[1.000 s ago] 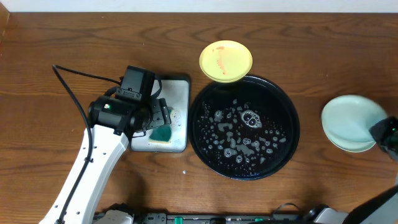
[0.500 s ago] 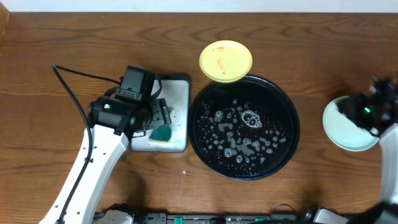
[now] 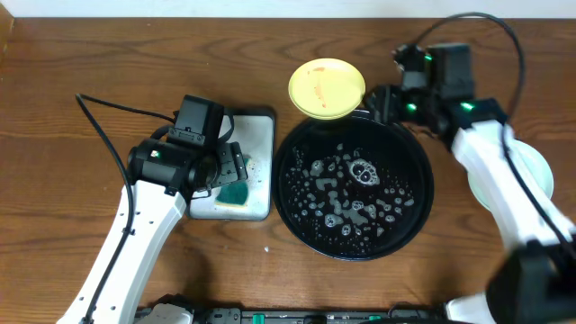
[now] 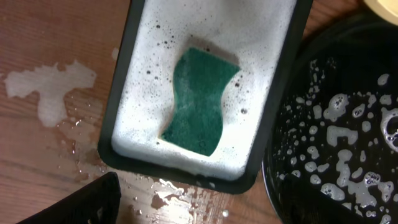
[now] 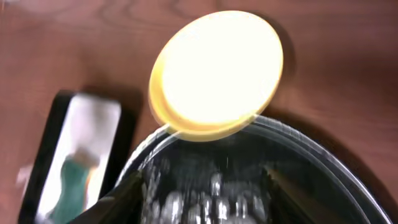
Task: Clean dirty plates on tray and stack at the side
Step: 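Pull the yellow plate into the black tray with the right gripper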
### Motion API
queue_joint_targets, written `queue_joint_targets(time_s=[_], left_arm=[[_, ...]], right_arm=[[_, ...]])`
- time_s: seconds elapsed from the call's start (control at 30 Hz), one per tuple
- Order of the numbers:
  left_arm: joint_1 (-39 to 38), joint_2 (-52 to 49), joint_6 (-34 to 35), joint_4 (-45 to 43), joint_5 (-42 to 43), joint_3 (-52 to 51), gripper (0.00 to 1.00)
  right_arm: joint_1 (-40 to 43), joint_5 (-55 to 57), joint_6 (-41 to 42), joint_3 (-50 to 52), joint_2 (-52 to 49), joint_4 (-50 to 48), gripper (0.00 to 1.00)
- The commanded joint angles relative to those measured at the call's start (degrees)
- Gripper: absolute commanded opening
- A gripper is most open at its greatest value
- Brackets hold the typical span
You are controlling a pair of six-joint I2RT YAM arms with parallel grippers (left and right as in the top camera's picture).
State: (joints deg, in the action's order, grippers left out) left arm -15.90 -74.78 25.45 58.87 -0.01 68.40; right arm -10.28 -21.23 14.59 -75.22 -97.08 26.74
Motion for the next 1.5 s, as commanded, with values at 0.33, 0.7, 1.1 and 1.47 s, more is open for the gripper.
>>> queue_joint_targets(time_s=[0.33, 0.7, 1.1, 1.47], left_arm=[[0.2, 0.2, -0.2, 0.2, -0.5, 1.6, 0.82], [0.2, 0.2, -0.2, 0.2, -0.5, 1.6, 0.82], [0.2, 0.2, -0.2, 0.2, -0.5, 1.6, 0.82], [0.2, 0.2, -0.2, 0.2, -0.5, 1.6, 0.82]], right_arm=[[-3.9, 2.3, 8.1, -0.6, -20.4, -18.5, 0.58], [-5.2, 9.8, 8.1, -0.6, -20.7, -8.7, 0.09], [-5.1, 13.6, 5.2, -0.6, -8.6, 6.4, 0.01], [-5.1, 17.8, 14.3, 2.1, -1.6, 30.3, 0.01]])
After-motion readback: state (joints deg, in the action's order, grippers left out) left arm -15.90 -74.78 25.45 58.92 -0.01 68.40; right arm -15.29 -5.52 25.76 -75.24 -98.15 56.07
